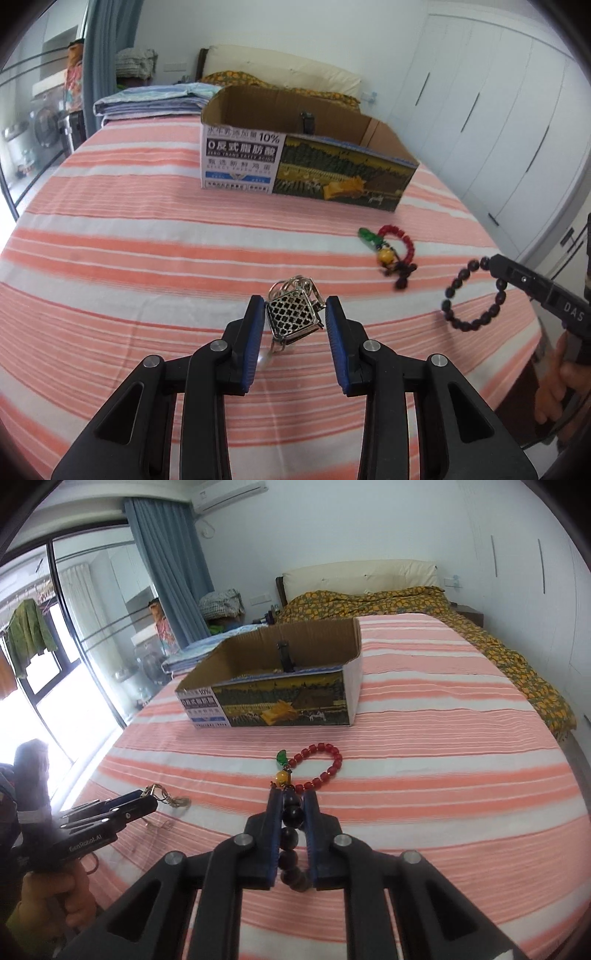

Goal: Organize jewelry
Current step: 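Carry the keychain and black bead bracelet into the box and open both tools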

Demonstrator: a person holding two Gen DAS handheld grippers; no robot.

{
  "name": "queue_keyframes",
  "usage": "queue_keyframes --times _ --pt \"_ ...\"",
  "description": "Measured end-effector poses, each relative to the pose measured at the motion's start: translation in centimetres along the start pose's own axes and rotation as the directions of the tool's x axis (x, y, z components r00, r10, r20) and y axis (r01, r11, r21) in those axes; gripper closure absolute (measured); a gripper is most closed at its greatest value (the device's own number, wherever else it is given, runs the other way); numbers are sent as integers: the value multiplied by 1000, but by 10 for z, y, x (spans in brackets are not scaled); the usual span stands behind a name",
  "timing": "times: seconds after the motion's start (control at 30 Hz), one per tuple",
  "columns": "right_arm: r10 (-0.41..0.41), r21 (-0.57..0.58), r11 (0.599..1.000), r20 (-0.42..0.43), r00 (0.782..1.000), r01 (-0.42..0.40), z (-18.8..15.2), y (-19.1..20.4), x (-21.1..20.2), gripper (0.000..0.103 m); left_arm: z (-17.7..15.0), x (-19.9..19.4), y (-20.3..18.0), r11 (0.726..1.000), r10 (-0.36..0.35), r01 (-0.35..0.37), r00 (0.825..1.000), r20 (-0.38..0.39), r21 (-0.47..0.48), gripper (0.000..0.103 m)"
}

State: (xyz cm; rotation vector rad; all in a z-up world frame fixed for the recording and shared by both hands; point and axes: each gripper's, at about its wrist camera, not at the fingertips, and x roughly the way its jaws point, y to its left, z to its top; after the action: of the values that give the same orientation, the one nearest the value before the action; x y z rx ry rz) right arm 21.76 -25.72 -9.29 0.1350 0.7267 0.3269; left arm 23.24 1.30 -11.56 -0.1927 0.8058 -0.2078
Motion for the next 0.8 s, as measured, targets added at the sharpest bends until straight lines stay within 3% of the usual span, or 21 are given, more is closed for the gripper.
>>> queue_keyframes --times 0.6,0.8 --pt "55 -34 998 45 997 -53 7 24 -28 91 18 -51 11 994 -97 99 994 45 -49 70" --pt "62 -66 996 31 998 -60 11 34 -20 91 26 -56 14 995 -83 86 995 63 -46 70"
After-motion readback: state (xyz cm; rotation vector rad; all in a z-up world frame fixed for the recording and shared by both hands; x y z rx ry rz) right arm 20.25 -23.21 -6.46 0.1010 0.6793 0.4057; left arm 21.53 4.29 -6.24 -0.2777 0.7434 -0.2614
